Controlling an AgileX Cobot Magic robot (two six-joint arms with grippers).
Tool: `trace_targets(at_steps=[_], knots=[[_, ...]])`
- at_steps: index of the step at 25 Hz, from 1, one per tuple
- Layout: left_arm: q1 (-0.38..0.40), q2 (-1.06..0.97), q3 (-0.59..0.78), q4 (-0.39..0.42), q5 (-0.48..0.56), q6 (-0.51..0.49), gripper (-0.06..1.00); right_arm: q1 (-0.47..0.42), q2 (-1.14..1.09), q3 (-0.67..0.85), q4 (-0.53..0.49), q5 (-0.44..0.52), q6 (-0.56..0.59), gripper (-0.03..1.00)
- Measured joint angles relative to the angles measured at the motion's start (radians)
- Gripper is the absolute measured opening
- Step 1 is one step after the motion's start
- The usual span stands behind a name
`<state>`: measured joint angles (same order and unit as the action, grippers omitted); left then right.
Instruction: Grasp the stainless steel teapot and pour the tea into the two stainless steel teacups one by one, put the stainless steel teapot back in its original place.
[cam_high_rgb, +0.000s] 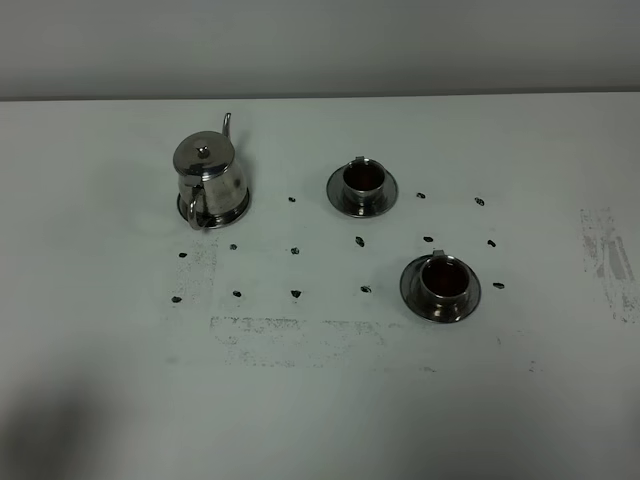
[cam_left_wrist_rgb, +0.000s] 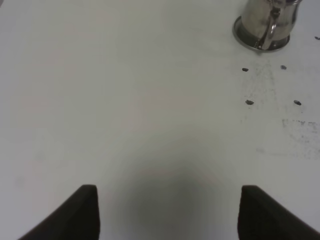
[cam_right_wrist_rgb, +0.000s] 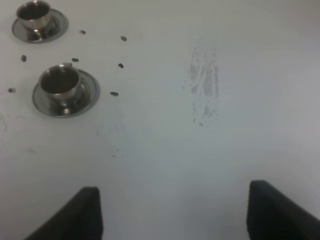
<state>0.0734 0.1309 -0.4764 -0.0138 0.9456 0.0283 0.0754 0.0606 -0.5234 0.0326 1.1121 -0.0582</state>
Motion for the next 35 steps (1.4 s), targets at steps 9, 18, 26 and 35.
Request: trace_targets(at_steps=[9, 18, 26, 35], knots=[[-0.001, 0.0, 0.0, -0.001, -0.006, 0.0, 0.57, 0.0, 0.0, 0.0, 0.0, 0.0, -0.001, 0.59], [-0.003, 0.0, 0.0, -0.027, 0.043, -0.011, 0.57, 0.0, 0.0, 0.0, 0.0, 0.0, -0.001, 0.59], [-0.003, 0.0, 0.011, -0.045, 0.118, -0.019, 0.57, 0.0, 0.0, 0.0, 0.0, 0.0, 0.0, 0.59], [-0.003, 0.0, 0.022, -0.045, 0.115, -0.02, 0.57, 0.0, 0.0, 0.0, 0.0, 0.0, -0.001, 0.59]])
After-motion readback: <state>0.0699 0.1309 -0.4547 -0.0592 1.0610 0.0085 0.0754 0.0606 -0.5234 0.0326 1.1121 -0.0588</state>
